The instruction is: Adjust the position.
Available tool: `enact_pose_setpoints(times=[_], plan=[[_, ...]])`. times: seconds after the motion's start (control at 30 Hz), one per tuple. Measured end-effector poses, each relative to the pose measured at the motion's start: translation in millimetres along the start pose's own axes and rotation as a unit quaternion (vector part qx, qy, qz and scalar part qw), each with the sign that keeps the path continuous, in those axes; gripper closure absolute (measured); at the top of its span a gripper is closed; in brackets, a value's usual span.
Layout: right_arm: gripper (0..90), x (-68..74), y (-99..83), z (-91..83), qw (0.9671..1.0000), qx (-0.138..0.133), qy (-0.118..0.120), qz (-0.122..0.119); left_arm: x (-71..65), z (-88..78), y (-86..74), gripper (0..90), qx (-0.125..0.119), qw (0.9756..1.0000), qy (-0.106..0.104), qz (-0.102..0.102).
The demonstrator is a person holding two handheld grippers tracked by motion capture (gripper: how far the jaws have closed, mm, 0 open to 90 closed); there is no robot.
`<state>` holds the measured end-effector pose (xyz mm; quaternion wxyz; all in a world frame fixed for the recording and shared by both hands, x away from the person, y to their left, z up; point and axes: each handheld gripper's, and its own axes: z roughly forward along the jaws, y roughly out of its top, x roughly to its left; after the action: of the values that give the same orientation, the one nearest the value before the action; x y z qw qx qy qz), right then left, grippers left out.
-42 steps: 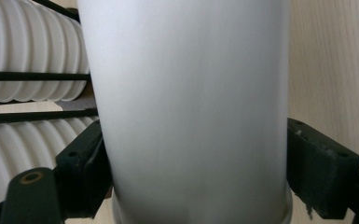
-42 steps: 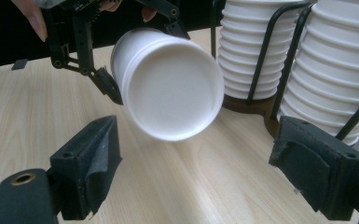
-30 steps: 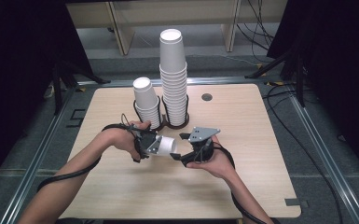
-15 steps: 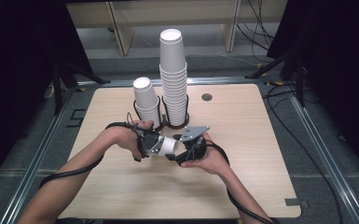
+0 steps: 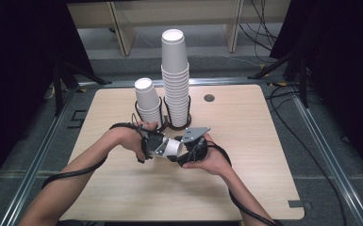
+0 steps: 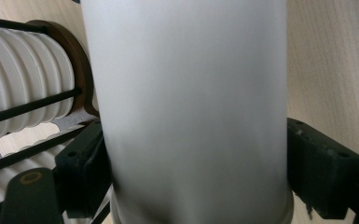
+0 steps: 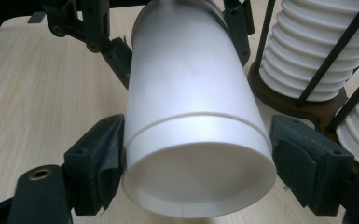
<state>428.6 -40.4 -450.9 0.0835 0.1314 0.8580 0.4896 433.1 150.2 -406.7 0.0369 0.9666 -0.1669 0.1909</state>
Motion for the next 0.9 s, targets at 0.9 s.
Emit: enact_pose_setpoints(times=[0.9], plan=[[27.6,-4.2,-1.9,-3.7,0.9994,-0.021,-0.002,-0.026,4.2,-1.2,-6.3,14.2,-0.053,0.9983,0.016,-0.020]])
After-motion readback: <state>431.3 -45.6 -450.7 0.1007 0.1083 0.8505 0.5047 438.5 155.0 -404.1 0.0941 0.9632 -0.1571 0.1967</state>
